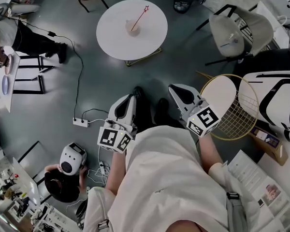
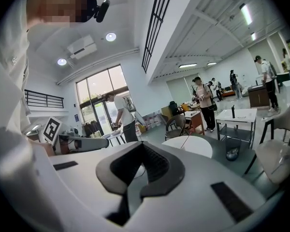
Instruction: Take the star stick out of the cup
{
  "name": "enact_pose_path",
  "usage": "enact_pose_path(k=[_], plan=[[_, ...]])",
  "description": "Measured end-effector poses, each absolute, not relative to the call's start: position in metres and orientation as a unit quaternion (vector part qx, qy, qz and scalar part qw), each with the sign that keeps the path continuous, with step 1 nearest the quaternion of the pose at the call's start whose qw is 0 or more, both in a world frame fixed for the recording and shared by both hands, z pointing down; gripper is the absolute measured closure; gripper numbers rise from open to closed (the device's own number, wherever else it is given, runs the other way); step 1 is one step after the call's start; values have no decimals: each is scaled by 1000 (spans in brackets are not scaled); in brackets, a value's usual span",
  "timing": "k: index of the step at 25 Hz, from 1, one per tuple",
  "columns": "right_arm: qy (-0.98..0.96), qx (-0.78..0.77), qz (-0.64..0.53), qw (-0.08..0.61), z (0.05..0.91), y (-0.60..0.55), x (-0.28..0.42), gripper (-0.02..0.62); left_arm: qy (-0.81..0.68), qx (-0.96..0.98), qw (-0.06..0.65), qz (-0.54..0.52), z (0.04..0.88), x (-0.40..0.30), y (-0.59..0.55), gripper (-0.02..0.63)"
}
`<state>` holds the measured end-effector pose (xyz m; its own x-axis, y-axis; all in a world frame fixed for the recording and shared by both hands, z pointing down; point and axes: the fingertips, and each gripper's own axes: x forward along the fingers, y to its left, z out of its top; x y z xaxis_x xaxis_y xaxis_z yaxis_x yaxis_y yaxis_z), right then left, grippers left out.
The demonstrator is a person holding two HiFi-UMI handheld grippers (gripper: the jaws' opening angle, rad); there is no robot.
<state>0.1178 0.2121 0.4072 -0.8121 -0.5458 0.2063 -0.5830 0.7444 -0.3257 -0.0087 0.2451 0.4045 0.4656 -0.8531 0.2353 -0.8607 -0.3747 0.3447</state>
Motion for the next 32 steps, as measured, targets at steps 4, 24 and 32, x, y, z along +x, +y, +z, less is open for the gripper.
enact_pose_path(k=[4,24,32], plan=[[-929,313,188,60,403,198,109,586,-504,838,209,6,400,-16,221,597],[-896,396,182,85,387,121,12,586,-468,865,181,3,391,-125,130,597],[-880,427,181,104,387,107,-2,586,-438,879,189,15,397,-146,109,597]])
